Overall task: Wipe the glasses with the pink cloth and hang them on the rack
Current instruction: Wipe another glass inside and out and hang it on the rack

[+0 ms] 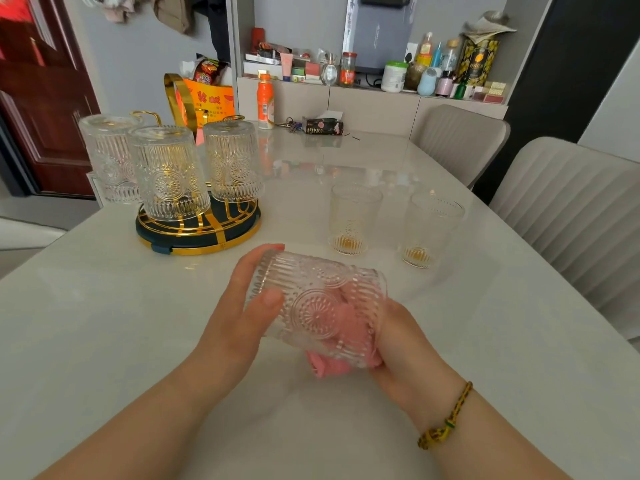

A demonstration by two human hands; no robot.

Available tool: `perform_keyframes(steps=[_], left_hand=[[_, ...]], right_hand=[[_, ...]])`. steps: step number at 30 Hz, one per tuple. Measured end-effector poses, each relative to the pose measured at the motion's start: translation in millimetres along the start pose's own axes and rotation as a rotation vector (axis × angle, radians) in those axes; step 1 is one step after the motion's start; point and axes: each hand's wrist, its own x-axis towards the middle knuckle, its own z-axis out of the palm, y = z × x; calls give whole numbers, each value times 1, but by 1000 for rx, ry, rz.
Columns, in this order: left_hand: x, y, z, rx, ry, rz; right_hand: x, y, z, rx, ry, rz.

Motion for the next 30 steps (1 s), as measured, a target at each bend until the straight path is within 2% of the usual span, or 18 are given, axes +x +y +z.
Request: perform_keyframes(steps=[4,6,11,16,20,23,25,27,30], left_hand=[[-1,5,0,-32,-78,-193],[-4,10,2,-38,-53,-235],[-7,27,-1,20,137,-189],[14,67,-22,205,319,2],[45,106,-44,430,438,152],[77,136,-50,516,472,222],[101,151,-53,564,492,258],[128,163,-55,592,520,278],[163,172,-57,738,522,279]], right_hand=[[7,4,-5,-255,275,-219],[7,4,-4,-334,293,-256],[9,4,-1,-145,267,-210],[18,-18,6,237,85,-200],[25,-18,20,481,29,-120],[28,-8,25,434,-42,-25],[23,-4,22,354,-169,22],[20,-7,20,378,-265,68],[25,-6,11,367,-271,98]])
